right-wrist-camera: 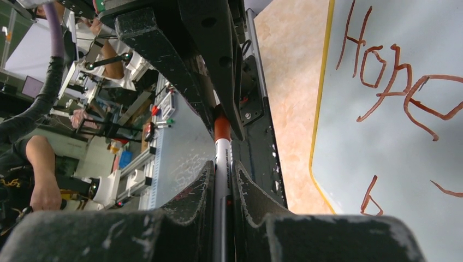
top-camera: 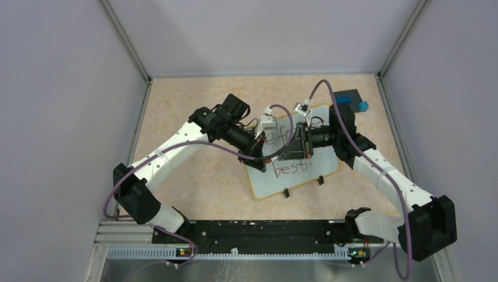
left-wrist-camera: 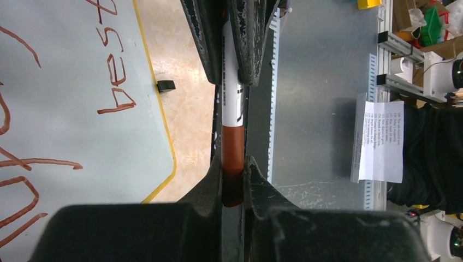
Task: Write a sentence on the whiteboard
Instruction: Insert the whiteboard marker without the cap into the pen cap, then pass from the left arm to the right
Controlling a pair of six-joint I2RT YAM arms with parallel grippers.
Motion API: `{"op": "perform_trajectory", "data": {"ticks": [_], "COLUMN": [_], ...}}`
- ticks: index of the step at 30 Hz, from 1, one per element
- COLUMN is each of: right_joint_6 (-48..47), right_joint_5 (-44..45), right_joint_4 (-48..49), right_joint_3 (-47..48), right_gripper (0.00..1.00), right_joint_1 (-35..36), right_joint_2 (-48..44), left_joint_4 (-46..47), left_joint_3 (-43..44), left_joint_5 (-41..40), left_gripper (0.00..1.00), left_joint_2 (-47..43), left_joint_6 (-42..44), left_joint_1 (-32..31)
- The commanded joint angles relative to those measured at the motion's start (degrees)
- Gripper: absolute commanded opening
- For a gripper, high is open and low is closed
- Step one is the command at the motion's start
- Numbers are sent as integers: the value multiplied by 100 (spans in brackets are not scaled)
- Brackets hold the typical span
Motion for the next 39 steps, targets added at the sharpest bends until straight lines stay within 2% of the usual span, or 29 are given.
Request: {"op": "perform_trajectory", "data": {"ticks": [1, 7, 10, 11, 14, 16, 18, 19, 21, 25, 29, 31, 34, 39], "right_joint_6": [-46, -43, -239, -321, -531, -862, -1166, -1315, -1576, -1822, -1938, -2059, -2264, -2417], "right_joint_5": [-27, -20, -18, -32, -134, -121, -130, -126, -106, -63, 30, 187, 349, 541], "right_joint_4": [193, 173, -150, -298, -741, -1293, -1800, -2059, -2534, -3005, -3105, -3283, -3516, -3617], "right_joint_3": [238, 244, 394, 469, 720, 1012, 1275, 1395, 1638, 1884, 1825, 1827, 1779, 1681], "right_gripper": [0, 0, 0, 3, 24, 45, 59, 69, 77, 79, 70, 69, 61, 58], "right_joint_1": [160, 192, 152, 91, -166, -235, -249, -278, -351, -440, -382, -216, 91, 407], "right_joint_2": [109, 106, 85, 70, -32, -147, -307, -367, -428, -430, -367, -305, -234, -71], "left_joint_4": [990, 1285, 1077, 993, 449, 28, -257, -434, -655, -923, -992, -1048, -1110, -1117], "left_joint_3": [366, 446, 466, 455, 569, 633, 686, 711, 735, 628, 753, 892, 1026, 1046], "left_joint_5": [379, 332, 156, 33, -260, -386, -587, -709, -1129, -2529, -3581, -3980, -4501, -5030], "left_gripper": [0, 0, 0, 0, 0, 0, 0, 0, 0, 0, 0, 0, 0, 0], "left_joint_2": [72, 128, 63, 3, -180, -328, -485, -551, -683, -857, -869, -815, -731, -590], "left_joint_6": [-205, -452, -70, 82, 769, 1251, 1658, 1863, 2287, 3036, 3606, 3856, 4145, 4414], "left_joint_1": [-118, -139, -139, -138, -137, -146, -161, -198, -378, -1102, -1579, -1749, -2011, -2396]}}
